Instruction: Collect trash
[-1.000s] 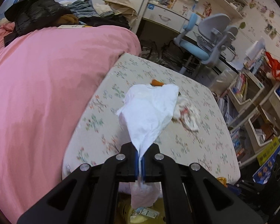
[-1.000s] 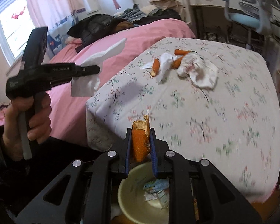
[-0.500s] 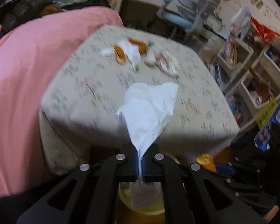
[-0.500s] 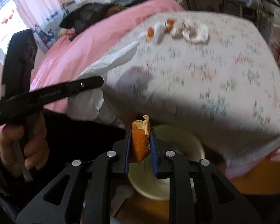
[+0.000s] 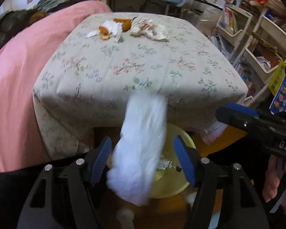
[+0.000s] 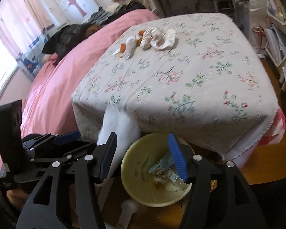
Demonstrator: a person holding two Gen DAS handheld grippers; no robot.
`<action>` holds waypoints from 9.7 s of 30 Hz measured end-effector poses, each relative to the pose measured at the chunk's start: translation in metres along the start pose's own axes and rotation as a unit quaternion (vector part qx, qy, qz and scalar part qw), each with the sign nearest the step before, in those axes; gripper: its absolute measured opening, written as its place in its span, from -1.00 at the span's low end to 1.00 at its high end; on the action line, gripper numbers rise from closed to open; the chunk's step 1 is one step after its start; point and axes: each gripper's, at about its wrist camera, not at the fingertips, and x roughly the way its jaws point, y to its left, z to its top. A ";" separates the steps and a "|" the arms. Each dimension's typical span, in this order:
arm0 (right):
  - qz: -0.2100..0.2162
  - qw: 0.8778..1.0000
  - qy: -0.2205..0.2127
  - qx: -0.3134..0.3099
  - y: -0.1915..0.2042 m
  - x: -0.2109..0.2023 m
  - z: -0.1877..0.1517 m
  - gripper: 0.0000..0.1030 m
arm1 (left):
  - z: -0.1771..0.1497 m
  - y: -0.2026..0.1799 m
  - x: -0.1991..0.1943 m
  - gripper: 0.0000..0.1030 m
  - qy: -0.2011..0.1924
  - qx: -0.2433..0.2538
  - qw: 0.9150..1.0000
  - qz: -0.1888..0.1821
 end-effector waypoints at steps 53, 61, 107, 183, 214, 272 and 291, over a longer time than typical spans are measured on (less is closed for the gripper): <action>-0.066 0.994 -0.034 -0.084 0.021 0.010 -0.001 0.33 | 0.012 0.059 -0.041 0.59 -0.153 -0.169 0.972 0.063; -0.066 0.994 -0.035 -0.085 0.021 0.010 -0.001 0.33 | 0.012 0.060 -0.041 0.60 -0.152 -0.170 0.971 0.063; -0.092 0.991 -0.058 -0.081 -0.006 0.154 0.239 0.07 | 0.159 0.118 0.036 0.27 -0.116 -0.198 0.973 0.015; 0.002 0.992 -0.032 -0.120 0.008 0.067 0.114 -0.66 | 0.124 0.056 0.030 -0.70 -0.086 -0.039 0.994 0.056; -0.017 0.988 0.089 -0.128 0.040 0.041 -0.015 -0.01 | 0.058 0.035 -0.010 -0.70 -0.094 -0.056 0.994 -0.007; -0.081 0.993 -0.085 -0.025 0.003 -0.004 0.012 0.47 | 0.022 0.048 -0.025 0.67 -0.131 -0.134 0.973 0.135; 0.004 0.981 -0.082 -0.175 0.036 -0.015 0.163 0.58 | 0.026 0.037 -0.006 0.69 -0.123 -0.107 0.966 0.202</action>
